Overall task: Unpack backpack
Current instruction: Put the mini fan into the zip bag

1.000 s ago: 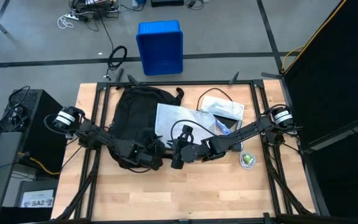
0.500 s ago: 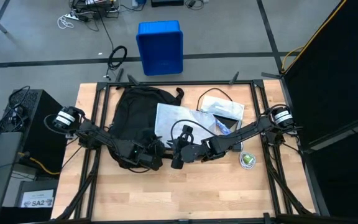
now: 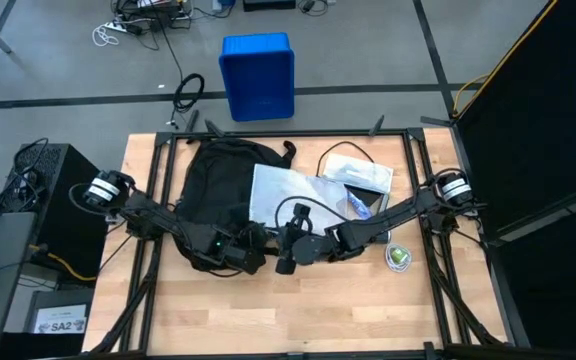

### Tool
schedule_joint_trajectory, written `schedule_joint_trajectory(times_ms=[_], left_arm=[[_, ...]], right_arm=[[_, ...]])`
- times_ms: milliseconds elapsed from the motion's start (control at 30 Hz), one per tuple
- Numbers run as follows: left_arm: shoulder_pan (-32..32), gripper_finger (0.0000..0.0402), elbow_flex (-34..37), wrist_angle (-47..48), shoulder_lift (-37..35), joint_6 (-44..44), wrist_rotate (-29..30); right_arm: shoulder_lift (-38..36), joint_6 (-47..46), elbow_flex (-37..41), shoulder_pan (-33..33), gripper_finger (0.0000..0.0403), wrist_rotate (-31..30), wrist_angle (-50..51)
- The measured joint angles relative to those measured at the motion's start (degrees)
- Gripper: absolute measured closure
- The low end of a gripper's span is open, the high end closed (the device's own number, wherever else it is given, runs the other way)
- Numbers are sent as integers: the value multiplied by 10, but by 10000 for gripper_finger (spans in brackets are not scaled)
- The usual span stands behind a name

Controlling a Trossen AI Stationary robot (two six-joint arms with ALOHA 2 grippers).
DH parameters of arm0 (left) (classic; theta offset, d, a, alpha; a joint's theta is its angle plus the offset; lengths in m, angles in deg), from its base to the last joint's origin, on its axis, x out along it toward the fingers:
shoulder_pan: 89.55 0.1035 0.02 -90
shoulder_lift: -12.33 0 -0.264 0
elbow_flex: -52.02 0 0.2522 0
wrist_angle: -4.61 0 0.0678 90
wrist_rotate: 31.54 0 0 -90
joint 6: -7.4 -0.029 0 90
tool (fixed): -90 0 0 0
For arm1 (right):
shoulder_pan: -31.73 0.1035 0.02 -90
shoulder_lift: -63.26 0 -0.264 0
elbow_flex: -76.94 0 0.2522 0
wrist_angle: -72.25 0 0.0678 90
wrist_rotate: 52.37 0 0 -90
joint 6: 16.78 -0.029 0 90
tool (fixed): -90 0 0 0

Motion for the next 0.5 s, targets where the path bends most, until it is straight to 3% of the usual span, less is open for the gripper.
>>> schedule_joint_trajectory(times_ms=[200,433,500], left_arm=[[-30,402,-5,-2,-56,24,71],[-55,402,-6,-6,-108,39,100],[-58,402,-6,-9,-114,39,109]], right_arm=[[0,50,-9,47,399,-83,6],[0,91,-20,134,399,-340,14],[0,93,-20,155,392,-378,14]])
